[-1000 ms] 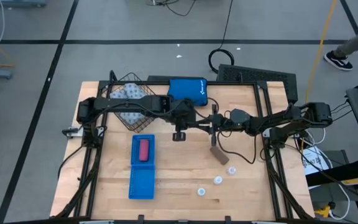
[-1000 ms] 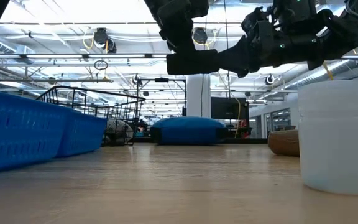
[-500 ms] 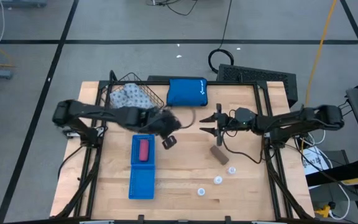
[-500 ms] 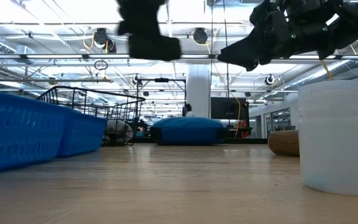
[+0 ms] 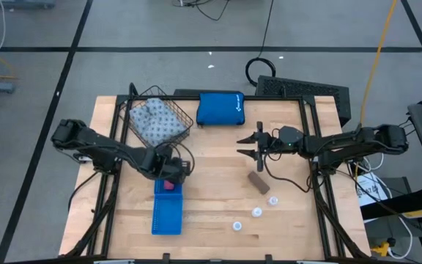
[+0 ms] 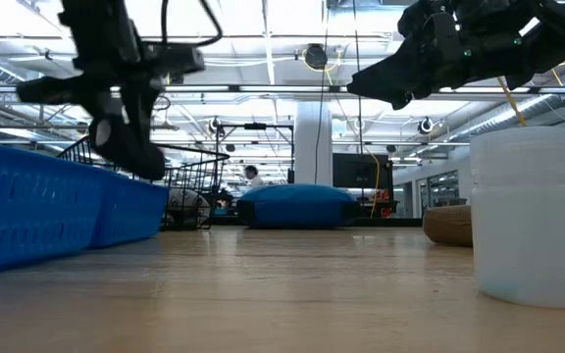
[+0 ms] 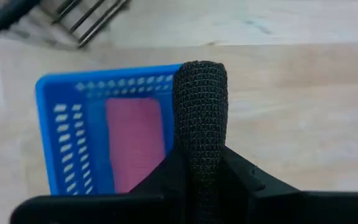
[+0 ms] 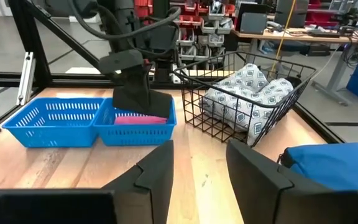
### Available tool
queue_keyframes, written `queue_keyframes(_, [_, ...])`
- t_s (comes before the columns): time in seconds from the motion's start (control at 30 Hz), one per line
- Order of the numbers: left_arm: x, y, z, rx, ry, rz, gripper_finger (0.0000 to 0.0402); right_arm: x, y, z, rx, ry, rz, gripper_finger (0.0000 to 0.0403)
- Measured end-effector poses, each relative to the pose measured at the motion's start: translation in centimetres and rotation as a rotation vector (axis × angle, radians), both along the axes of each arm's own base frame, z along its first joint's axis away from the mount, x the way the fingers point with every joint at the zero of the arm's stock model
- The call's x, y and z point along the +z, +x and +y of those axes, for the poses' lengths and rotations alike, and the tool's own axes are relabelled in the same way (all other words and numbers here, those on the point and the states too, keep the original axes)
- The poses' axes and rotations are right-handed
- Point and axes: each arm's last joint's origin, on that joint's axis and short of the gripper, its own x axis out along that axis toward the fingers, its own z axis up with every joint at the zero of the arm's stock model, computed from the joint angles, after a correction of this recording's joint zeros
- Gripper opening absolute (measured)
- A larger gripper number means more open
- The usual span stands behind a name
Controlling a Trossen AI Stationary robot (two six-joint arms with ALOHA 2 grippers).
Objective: Pick & place medical supplies in basket/bin
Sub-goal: Put the black bandage into the top blue bin
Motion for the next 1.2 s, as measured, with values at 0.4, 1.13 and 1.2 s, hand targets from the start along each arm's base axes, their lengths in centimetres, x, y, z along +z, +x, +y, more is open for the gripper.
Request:
queue_keyframes(0.4, [-2.9, -0.4, -0.3, 0.098, -0.041, -0.073, 0.0062, 0.0, 0.0, 0.0, 0.005, 0.000, 0.000, 0.0134])
queue_keyframes(1.13, [-5.6, -0.3, 0.0, -0.013, -0.008, -0.056, 0.0218, 0.0, 0.0, 0.0, 0.006, -0.001, -0.002, 0.0130])
queue_keyframes(1.2, [-5.6, -0.3, 0.0, -0.028, -0.004, -0.052, 0.0235, 0.0, 0.0, 0.0, 0.006, -0.001, 0.000, 0.0130])
